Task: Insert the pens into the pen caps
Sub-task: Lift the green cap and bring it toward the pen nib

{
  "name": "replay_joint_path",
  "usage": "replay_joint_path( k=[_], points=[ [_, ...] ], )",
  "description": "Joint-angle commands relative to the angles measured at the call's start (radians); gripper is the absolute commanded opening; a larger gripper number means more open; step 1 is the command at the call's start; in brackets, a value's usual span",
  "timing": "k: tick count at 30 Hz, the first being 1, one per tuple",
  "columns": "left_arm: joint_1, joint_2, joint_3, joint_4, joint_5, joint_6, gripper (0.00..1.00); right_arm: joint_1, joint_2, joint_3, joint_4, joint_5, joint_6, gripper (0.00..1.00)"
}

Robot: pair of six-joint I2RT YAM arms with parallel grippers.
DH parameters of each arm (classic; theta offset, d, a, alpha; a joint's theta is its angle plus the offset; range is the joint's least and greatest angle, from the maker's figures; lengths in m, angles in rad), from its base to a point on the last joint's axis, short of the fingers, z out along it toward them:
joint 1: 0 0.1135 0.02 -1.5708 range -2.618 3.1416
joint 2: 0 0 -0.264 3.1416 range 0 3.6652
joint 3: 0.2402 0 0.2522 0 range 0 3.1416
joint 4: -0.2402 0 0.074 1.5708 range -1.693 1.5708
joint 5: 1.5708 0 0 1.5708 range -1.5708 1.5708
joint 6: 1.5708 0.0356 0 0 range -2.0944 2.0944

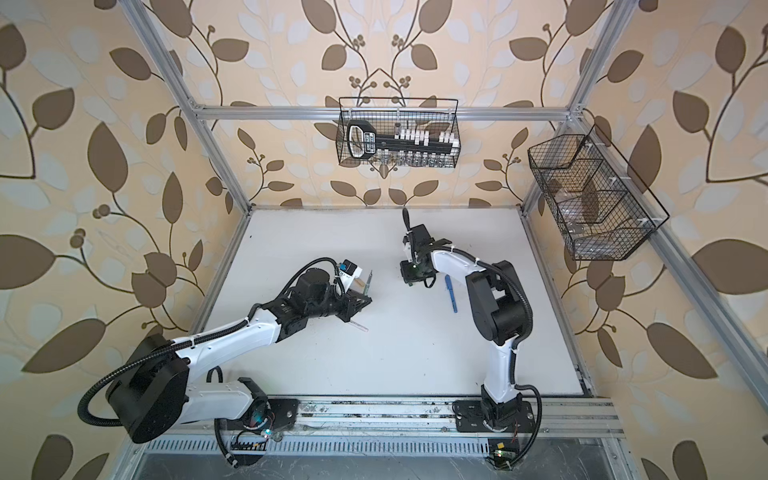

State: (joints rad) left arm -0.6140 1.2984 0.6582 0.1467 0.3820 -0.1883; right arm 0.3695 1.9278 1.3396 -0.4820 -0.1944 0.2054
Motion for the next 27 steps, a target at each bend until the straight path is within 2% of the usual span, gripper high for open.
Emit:
replay_joint_path(
  k=[1,6,17,22,24,27],
  points=[
    [0.005,0.023,0.03,0.033,0.017,0.021,0.0,-0.036,-0.079,-0.081,0.152,-0.193,0.055,0.13],
    [0.001,0.061,0.042,0.039,0.041,0.026,0.0,-0.081,-0.197,-0.227,0.331,-0.355,0.153,0.13],
    [-0.022,0.076,0.055,0.051,0.074,0.025,0.0,-0.084,-0.382,-0.419,0.592,-0.452,0.33,0.13],
    [-0.063,0.062,0.067,0.039,0.057,0.037,0.0,-0.072,-0.455,-0.522,0.805,-0.463,0.477,0.13],
    [-0.084,0.047,0.069,0.039,0.048,0.038,0.0,-0.052,-0.493,-0.556,0.875,-0.432,0.536,0.13],
    [-0.108,0.014,0.072,0.043,0.044,0.033,0.0,-0.015,-0.566,-0.583,0.905,-0.368,0.56,0.14]
  ],
)
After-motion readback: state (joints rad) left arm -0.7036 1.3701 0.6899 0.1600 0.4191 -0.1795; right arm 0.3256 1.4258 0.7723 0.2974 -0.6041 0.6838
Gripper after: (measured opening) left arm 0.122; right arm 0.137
